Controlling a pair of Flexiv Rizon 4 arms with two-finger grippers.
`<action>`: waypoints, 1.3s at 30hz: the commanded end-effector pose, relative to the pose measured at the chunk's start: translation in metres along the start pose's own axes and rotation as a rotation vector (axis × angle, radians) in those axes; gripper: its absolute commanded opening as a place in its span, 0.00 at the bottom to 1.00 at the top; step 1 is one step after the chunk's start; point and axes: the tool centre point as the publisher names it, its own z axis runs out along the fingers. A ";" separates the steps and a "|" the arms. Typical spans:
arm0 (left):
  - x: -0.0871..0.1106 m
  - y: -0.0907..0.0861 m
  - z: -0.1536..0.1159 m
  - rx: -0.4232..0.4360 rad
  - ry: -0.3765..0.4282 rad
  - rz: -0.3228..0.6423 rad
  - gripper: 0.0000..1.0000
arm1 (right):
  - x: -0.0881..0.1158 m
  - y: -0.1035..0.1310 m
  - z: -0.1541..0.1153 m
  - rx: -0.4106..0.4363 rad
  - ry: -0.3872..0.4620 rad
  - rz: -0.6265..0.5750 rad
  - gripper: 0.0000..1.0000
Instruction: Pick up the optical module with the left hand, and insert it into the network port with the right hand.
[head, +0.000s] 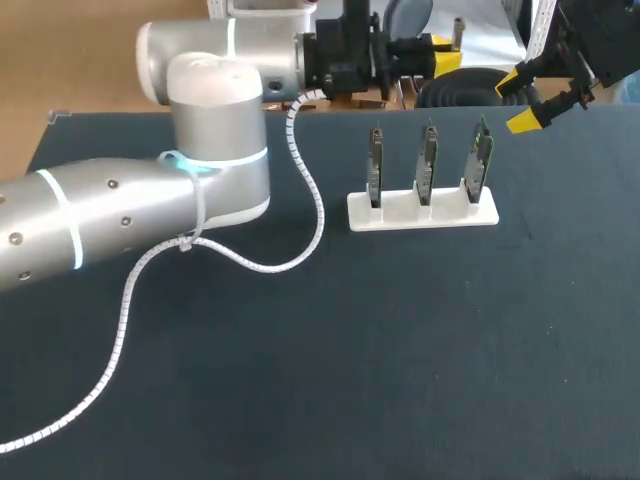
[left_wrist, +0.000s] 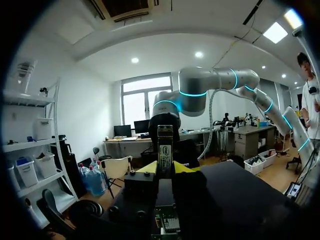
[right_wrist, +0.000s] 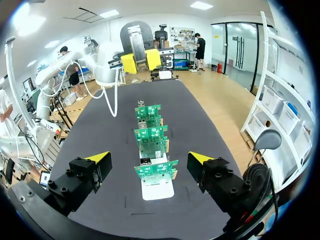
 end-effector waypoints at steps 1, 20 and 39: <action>0.003 0.002 0.013 0.017 0.013 -0.001 0.00 | 0.000 0.002 0.000 0.006 0.000 -0.001 1.00; 0.026 -0.014 0.038 -0.040 0.053 -0.098 0.00 | 0.000 0.002 0.000 0.006 0.000 -0.001 1.00; 0.046 -0.018 0.048 -0.037 0.074 -0.175 0.00 | 0.000 0.002 0.000 0.006 0.000 -0.001 1.00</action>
